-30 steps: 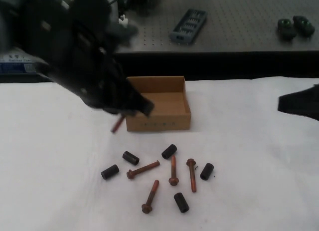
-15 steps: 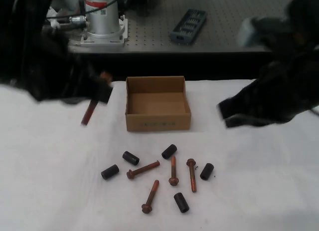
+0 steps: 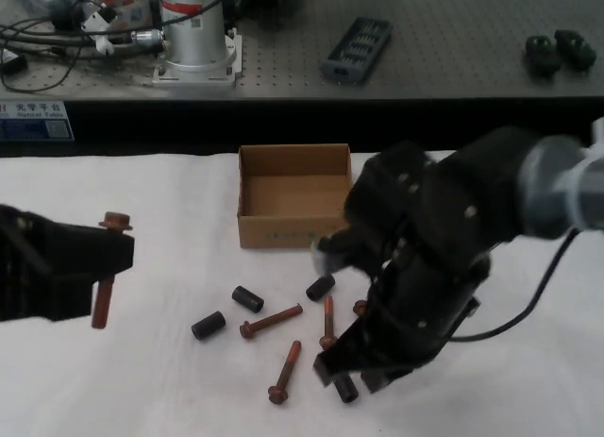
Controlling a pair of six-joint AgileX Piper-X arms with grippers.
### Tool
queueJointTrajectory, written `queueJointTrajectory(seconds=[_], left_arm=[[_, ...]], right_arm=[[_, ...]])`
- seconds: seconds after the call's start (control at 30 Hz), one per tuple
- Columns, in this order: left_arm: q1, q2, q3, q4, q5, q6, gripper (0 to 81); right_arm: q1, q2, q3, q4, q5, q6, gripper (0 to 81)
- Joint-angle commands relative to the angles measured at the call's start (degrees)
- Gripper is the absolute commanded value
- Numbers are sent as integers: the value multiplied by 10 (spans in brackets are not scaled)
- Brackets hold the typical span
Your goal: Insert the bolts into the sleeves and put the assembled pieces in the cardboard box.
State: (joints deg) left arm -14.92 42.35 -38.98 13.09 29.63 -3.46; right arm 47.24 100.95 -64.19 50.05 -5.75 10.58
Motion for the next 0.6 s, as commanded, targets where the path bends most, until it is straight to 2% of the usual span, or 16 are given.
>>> queueJointTrajectory(seconds=[0.0,0.07,0.1,0.13,0.23,0.3,0.57], left_arm=[[3,-20,6,-12,30,-23,6],[5,-33,11,-12,43,-28,6],[5,-39,12,-13,44,-33,6],[5,-44,12,-13,43,-36,6],[5,-56,12,-13,43,-44,6],[5,-59,12,-13,43,-50,6],[5,-59,12,-13,42,-55,6]], right_arm=[[16,14,-8,-23,-8,2,34],[27,18,-8,-43,-8,2,3],[31,19,-8,-56,-7,10,36],[35,19,-9,-64,-4,14,78],[38,20,-9,-84,1,35,269],[38,19,-12,-88,7,41,340],[34,39,-27,-105,41,35,337]])
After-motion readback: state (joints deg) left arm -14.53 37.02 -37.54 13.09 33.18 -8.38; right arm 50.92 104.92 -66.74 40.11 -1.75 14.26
